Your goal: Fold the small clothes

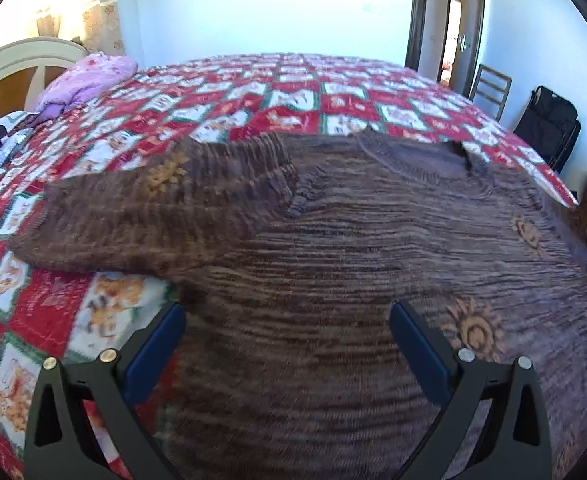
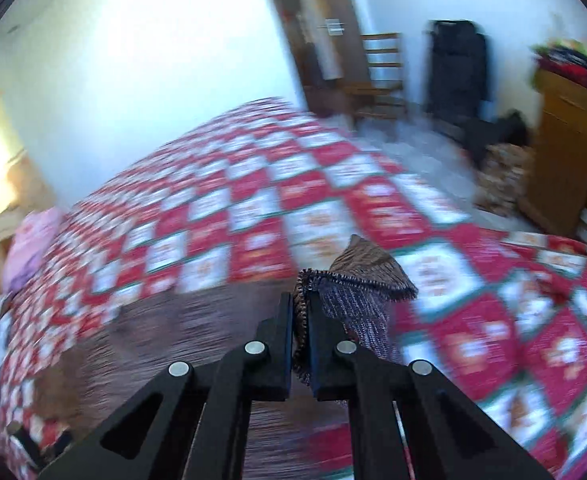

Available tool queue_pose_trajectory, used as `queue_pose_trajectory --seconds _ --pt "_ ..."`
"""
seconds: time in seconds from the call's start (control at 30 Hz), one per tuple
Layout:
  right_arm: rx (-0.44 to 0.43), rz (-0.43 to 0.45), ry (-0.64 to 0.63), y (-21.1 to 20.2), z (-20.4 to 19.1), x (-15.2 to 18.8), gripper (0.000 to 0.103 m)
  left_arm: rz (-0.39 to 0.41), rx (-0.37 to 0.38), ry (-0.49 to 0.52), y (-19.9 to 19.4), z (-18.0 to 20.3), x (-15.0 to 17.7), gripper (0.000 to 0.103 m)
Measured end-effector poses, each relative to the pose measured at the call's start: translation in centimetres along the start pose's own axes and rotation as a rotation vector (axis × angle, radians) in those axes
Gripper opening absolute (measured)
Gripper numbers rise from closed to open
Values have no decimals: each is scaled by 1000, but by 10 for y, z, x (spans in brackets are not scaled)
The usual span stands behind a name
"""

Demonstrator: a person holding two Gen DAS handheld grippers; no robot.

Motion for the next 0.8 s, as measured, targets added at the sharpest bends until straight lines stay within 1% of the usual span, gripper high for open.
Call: queue_pose_trajectory --seconds 0.03,0.07,0.1,0.13,0.17,0.23,0.27,0.33,0.4,0.5,0.53,0.57,0.6,0.63,0.67,0.73,0.77,0.8 --pt "-37 -8 -12 4 -23 5 6 4 2 2 -4 -2 0 103" --pt "-94 -26 -28 10 -56 15 6 4 5 1 -8 -6 0 103" --pt "-123 -38 -38 16 -76 23 6 5 5 -4 -10 -9 0 103" --pt "-146 -49 -49 22 -94 32 6 8 4 -12 -13 -14 -1 103" --pt "-171 -68 -73 34 -121 47 6 11 5 -22 -16 -19 -2 103" --pt "-204 -106 -92 55 -155 73 6 20 7 -41 -21 -31 -5 103" --pt "-211 -118 -99 64 -167 84 6 28 1 -49 -24 -38 -6 103" --pt "-193 -144 -144 88 -187 115 6 40 -12 -54 -27 -47 -9 103" --pt "-175 -155 -175 102 -196 135 6 51 -29 -54 -29 -56 -10 103" --pt "-148 -165 -191 117 -193 154 9 53 -44 -52 -27 -63 -10 103" --pt "-169 -170 -199 118 -195 159 16 49 -44 -52 -25 -62 -9 103" --pt "-202 -172 -198 113 -196 158 31 46 -40 -52 -24 -62 -8 103" --pt "-246 -179 -188 109 -198 157 42 43 -37 -53 -23 -60 -7 103" --pt "-298 -185 -170 102 -199 154 61 39 -32 -54 -22 -59 -6 103" --pt "-371 -177 -136 91 -200 149 65 34 -24 -52 -21 -56 -5 103" --pt "-451 -140 -95 75 -196 139 65 33 -15 -41 -21 -51 -3 103" --pt "-462 -92 -62 63 -187 130 65 35 -18 -29 -21 -48 -2 103" --pt "-423 -42 -30 54 -171 119 65 36 -25 -20 -20 -47 -1 103"
Point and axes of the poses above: each gripper's, at about its wrist camera, not at the fingertips, and y roughly the way its jaws point, z to its right, x to its underside, the point moved 10 cm from there along y, roughly the way its jaws point, and after that the axes turned 1 degree about -x, right-handed, at the moved point
